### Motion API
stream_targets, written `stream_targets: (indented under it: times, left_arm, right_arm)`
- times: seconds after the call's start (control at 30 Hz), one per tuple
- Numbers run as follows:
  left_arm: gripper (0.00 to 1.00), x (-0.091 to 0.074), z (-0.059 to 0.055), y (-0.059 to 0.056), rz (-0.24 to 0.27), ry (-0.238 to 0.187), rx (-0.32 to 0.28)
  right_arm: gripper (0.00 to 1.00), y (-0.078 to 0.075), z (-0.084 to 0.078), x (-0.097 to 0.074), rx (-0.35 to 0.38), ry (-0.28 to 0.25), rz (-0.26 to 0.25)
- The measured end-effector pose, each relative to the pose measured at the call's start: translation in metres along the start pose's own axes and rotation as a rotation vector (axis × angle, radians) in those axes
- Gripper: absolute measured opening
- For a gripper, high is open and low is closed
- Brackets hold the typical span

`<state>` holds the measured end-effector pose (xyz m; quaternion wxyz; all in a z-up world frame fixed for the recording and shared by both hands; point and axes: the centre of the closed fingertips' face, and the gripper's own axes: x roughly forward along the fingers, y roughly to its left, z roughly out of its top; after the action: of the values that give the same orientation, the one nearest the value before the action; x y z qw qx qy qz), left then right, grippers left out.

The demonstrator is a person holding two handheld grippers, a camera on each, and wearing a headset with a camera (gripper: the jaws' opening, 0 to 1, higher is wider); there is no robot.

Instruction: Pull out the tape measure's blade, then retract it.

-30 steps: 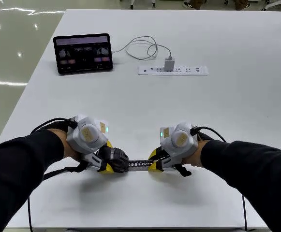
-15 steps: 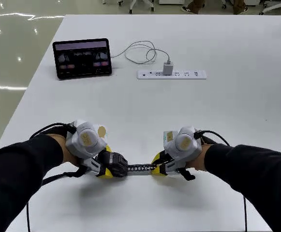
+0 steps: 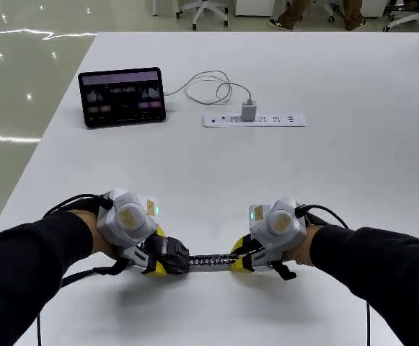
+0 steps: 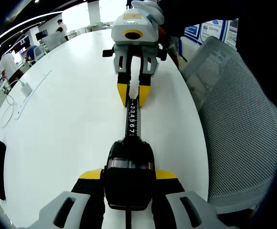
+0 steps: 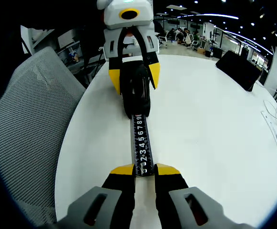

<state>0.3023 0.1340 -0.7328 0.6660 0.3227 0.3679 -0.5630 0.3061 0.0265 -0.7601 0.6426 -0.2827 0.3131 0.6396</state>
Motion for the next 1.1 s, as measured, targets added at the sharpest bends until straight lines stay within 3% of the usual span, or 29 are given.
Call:
stream_targets:
  times: [1.1]
  left_arm:
    - [0.34, 0.000, 0.000, 0.000, -0.005, 0.009, 0.004]
  right_arm:
    - [0.10, -0.003, -0.016, -0.016, 0.018, 0.003, -0.003]
